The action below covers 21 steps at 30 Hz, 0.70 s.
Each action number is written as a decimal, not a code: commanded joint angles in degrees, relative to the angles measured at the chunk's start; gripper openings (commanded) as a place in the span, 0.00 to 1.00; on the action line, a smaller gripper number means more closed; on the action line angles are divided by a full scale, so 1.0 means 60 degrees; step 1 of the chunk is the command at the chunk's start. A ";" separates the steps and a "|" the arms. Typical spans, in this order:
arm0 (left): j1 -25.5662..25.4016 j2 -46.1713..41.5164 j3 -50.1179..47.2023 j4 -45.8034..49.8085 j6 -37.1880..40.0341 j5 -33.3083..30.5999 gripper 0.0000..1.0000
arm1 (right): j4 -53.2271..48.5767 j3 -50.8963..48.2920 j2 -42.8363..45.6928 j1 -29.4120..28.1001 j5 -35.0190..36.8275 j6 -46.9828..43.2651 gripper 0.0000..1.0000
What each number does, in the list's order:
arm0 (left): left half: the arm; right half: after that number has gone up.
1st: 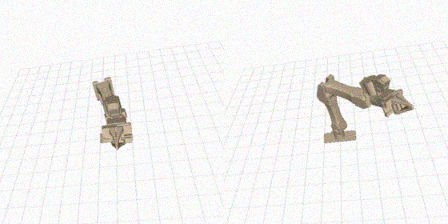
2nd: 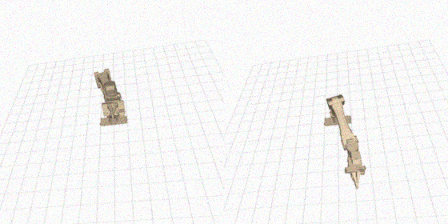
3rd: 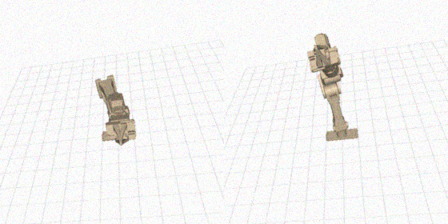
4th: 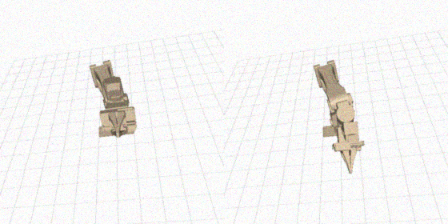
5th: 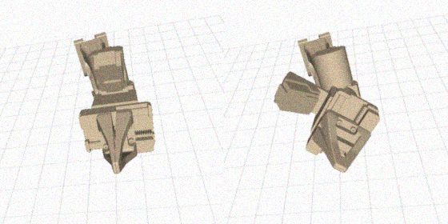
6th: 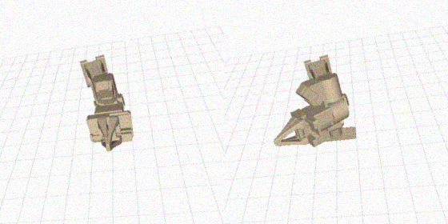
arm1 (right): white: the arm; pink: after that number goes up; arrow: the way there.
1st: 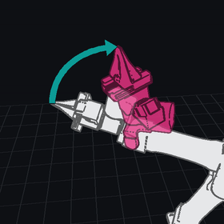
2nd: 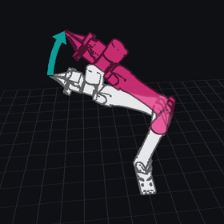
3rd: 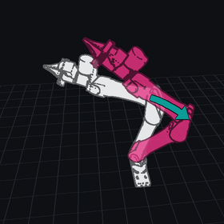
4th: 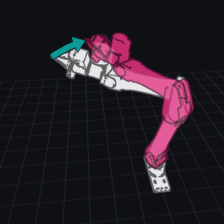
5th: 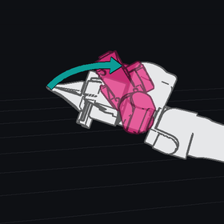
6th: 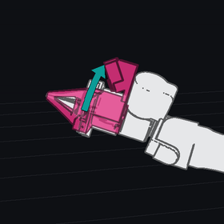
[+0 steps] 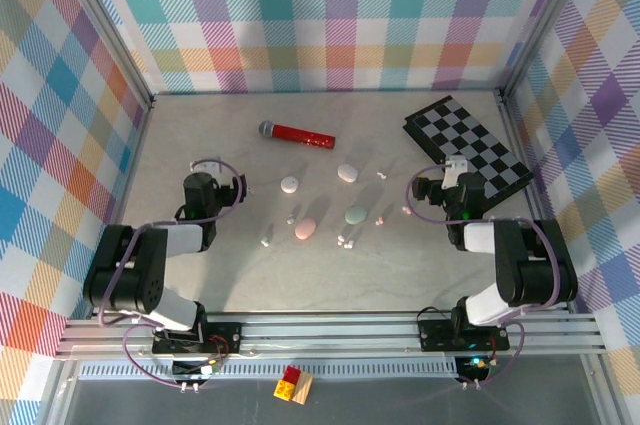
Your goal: Insert the wireless bluetooth earbuds into the charging case
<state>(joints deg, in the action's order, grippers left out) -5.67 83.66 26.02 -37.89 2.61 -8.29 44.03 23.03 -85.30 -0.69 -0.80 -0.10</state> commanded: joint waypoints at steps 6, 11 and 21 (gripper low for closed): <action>-0.1393 -0.2402 0.1184 0.3007 0.0547 -0.1864 1.00 | -0.2289 0.0149 0.2826 -0.0130 -0.0423 -0.0172 0.99; -0.2271 -0.2637 0.1828 0.3956 0.0191 -0.1371 1.00 | -0.3818 0.0564 0.4138 -0.0722 -0.0816 -0.0189 0.99; -0.4843 -0.1252 0.3693 0.6803 0.0849 0.0308 1.00 | -0.4215 0.0481 0.4758 -0.1805 -0.1950 0.2641 0.99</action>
<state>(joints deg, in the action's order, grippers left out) -31.48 74.32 44.73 -6.26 6.02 -9.58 18.79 27.09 -56.53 -10.41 -8.75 7.18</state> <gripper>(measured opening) 0.997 0.990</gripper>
